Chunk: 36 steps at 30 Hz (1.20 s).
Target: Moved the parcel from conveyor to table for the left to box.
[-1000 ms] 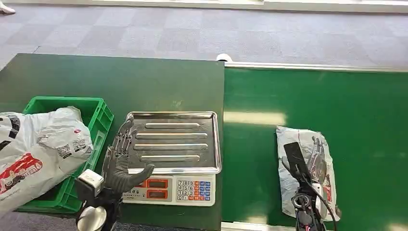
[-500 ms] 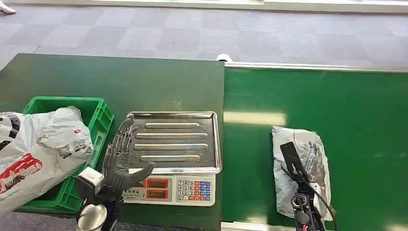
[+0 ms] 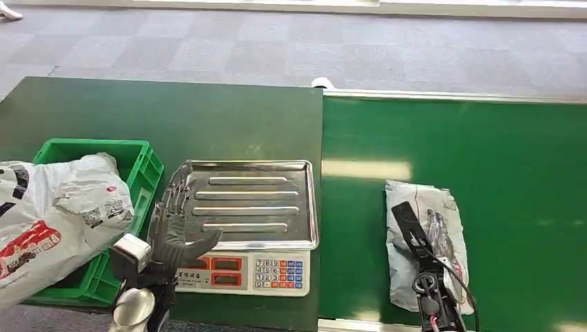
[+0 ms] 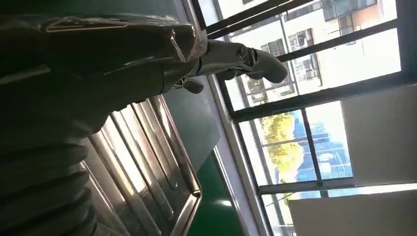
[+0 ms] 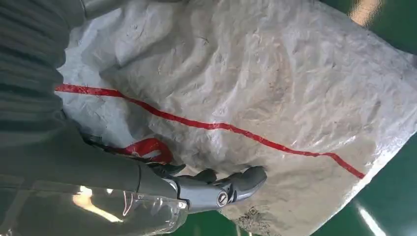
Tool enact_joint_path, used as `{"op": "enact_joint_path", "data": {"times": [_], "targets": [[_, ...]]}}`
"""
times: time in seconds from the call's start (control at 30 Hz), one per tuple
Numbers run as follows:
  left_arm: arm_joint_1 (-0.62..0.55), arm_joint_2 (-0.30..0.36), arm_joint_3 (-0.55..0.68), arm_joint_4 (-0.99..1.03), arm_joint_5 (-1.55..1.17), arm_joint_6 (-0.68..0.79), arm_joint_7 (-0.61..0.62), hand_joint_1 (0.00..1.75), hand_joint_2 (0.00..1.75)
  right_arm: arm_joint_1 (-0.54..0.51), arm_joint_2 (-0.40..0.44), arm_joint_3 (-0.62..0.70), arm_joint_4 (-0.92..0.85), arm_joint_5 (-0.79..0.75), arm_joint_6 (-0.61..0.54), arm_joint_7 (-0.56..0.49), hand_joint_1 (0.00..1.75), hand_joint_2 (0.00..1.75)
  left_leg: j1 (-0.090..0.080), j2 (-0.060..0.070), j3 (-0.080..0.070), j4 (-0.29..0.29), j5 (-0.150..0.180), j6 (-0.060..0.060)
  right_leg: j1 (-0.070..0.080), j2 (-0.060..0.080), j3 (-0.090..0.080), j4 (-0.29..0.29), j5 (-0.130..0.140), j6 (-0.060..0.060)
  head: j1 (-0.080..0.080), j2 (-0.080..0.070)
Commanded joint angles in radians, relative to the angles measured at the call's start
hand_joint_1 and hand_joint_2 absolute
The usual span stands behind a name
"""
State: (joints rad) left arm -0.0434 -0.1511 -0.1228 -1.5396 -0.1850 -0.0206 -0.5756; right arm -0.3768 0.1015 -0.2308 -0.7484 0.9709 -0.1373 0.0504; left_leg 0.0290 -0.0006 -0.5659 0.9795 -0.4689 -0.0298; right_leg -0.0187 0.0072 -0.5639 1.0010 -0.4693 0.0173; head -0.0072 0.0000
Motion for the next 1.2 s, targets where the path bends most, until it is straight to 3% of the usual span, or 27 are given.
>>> {"op": "enact_joint_path", "data": {"times": [0.03,0.07,0.1,0.23,0.27,0.77,1.2], "targets": [[-0.016,0.012,0.011,0.037,0.002,0.006,0.006,0.00,1.75,-0.081,-0.010,0.040,0.152,-0.013,0.024,-0.010,0.00,1.75,-0.001,0.002,0.001,-0.002,0.001,0.002,-0.001,0.001,0.000,-0.001,0.001,-0.002,0.000,0.000],[-0.015,0.012,0.011,0.036,0.002,0.006,0.006,0.00,1.75,-0.081,-0.010,0.042,0.153,-0.013,0.023,-0.011,0.66,1.75,-0.001,0.002,0.001,-0.002,0.001,0.003,-0.001,0.001,0.000,-0.001,0.001,-0.002,0.000,0.000],[-0.013,0.012,0.010,0.033,0.002,0.006,0.006,0.00,1.75,-0.083,-0.010,0.046,0.157,-0.015,0.021,-0.017,1.22,1.75,-0.001,0.002,0.001,-0.001,0.000,0.002,0.000,0.001,0.000,0.000,0.000,-0.001,0.000,0.000],[-0.013,0.012,0.010,0.033,0.002,0.006,0.006,0.00,1.75,-0.083,-0.010,0.046,0.157,-0.015,0.021,-0.017,1.22,1.75,-0.001,0.001,0.001,-0.001,0.001,0.002,0.000,0.000,0.000,-0.001,0.001,-0.002,0.000,0.000],[-0.013,0.013,0.010,0.033,0.002,0.006,0.006,0.00,1.75,-0.083,-0.010,0.048,0.156,-0.020,0.022,-0.020,1.52,1.75,-0.001,0.001,0.002,-0.001,0.000,0.002,0.000,0.001,0.001,-0.001,0.001,-0.002,0.000,0.000],[-0.009,0.015,0.011,0.035,0.002,0.006,0.007,0.00,1.75,-0.071,-0.014,0.062,0.142,-0.045,0.013,-0.031,1.48,1.75,-0.001,0.000,0.002,-0.002,0.001,0.002,0.000,-0.001,0.001,-0.001,0.001,-0.002,0.000,0.000],[-0.011,0.013,0.013,0.032,0.003,0.004,0.007,0.00,1.75,-0.075,-0.026,0.087,0.063,-0.099,0.019,-0.094,1.75,1.75,-0.001,0.000,0.001,-0.001,0.001,0.002,-0.001,0.000,0.000,0.000,0.001,-0.002,0.000,0.000]]}}
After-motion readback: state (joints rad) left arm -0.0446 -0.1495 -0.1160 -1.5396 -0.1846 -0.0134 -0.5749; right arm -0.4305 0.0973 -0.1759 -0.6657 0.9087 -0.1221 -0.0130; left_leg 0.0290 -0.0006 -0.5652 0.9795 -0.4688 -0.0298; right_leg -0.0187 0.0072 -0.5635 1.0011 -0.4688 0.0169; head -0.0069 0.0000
